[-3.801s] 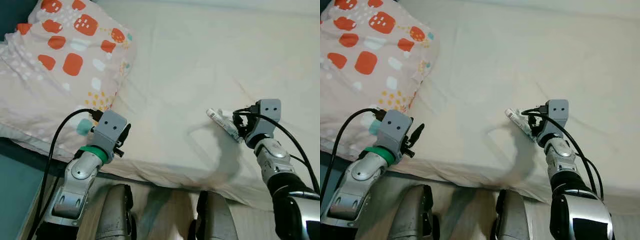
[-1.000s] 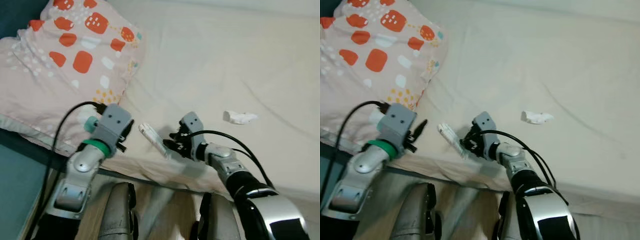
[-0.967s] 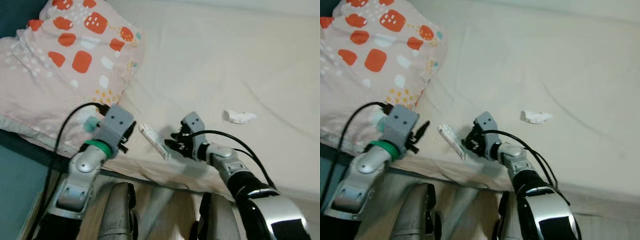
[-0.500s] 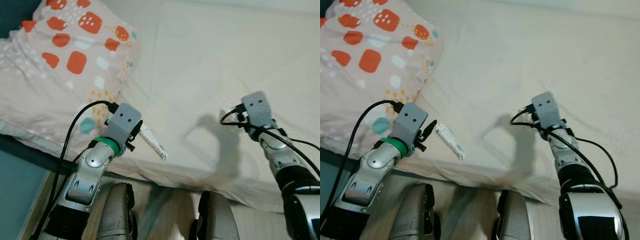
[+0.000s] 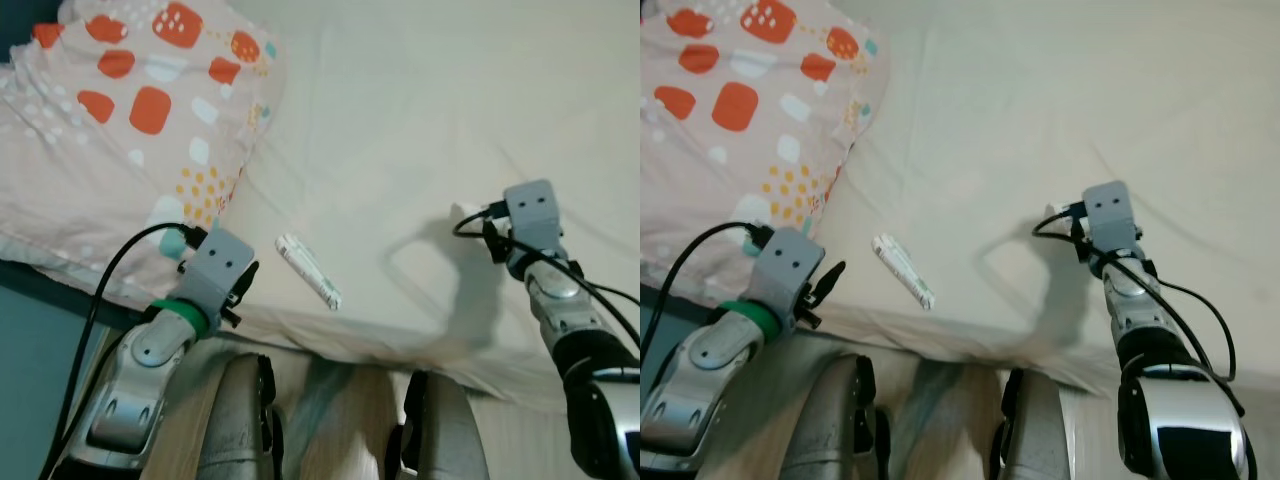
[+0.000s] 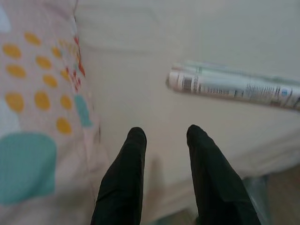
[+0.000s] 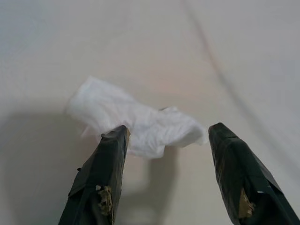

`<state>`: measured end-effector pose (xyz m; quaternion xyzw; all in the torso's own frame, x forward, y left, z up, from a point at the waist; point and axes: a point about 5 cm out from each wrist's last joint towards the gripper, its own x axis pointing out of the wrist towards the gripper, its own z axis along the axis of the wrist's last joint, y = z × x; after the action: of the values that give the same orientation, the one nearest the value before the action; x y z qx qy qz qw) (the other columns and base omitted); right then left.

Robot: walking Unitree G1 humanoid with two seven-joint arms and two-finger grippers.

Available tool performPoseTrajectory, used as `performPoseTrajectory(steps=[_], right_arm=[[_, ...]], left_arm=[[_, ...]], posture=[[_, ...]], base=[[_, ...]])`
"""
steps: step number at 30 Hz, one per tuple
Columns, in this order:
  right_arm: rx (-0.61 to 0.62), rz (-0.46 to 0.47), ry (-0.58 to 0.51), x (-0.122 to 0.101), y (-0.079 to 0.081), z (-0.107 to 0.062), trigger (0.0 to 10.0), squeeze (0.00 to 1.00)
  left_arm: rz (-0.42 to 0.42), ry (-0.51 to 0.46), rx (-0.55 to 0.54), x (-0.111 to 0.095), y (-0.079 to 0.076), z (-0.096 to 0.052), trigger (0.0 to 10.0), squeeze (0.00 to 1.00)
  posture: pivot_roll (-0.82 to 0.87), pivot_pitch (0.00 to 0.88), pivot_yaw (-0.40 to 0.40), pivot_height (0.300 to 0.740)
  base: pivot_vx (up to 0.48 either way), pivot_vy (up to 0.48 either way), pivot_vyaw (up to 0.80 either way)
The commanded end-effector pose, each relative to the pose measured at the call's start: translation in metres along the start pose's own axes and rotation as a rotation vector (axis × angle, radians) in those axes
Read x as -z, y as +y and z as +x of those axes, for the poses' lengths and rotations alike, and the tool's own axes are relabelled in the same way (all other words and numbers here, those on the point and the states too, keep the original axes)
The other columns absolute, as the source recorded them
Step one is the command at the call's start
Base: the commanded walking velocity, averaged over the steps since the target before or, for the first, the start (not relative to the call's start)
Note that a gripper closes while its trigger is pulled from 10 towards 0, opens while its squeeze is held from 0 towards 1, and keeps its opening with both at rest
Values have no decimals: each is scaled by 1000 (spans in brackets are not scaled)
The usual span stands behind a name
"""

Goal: Clean up the room

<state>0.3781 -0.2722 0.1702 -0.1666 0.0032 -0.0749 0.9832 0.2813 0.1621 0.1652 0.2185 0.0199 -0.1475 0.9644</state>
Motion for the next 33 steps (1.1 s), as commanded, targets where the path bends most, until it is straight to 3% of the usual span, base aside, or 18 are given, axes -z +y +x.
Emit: performPoseTrajectory(steps=[1,5,16,17,18,20,21,33], right_arm=[[7,34,17,6,-2,-2,10000,0],[43,-51,34,7,-8,-2,10000,0],[37,-74,38,1,-17,0,10000,0],[25,-59,37,-1,-16,1,9020,0],[7,-39,30,-4,-16,2,1804,0],[1,-33,28,-5,-15,2,1804,0],[-8,-2,25,-6,-15,3,0,0],[-55,224,70,-7,-11,6,0,0]], left_arm=[[-1,33,0,6,2,-5,10000,0],[0,49,-10,6,6,-14,10000,0],[9,84,-23,7,13,-30,10000,0],[10,86,-24,7,13,-31,10000,0],[9,90,-26,6,14,-32,10000,0],[9,90,-26,6,13,-32,10000,0],[9,92,-25,6,13,-33,10000,0],[3,96,-30,3,14,-35,10000,0]], posture=[[301,397,128,595],[321,417,135,595],[372,435,149,595],[376,434,150,595],[381,435,152,595],[381,435,152,595],[388,432,152,595],[394,424,146,595]], base=[[0,0,0],[0,0,0],[0,0,0],[0,0,0],[0,0,0],[0,0,0],[0,0,0],[0,0,0]])
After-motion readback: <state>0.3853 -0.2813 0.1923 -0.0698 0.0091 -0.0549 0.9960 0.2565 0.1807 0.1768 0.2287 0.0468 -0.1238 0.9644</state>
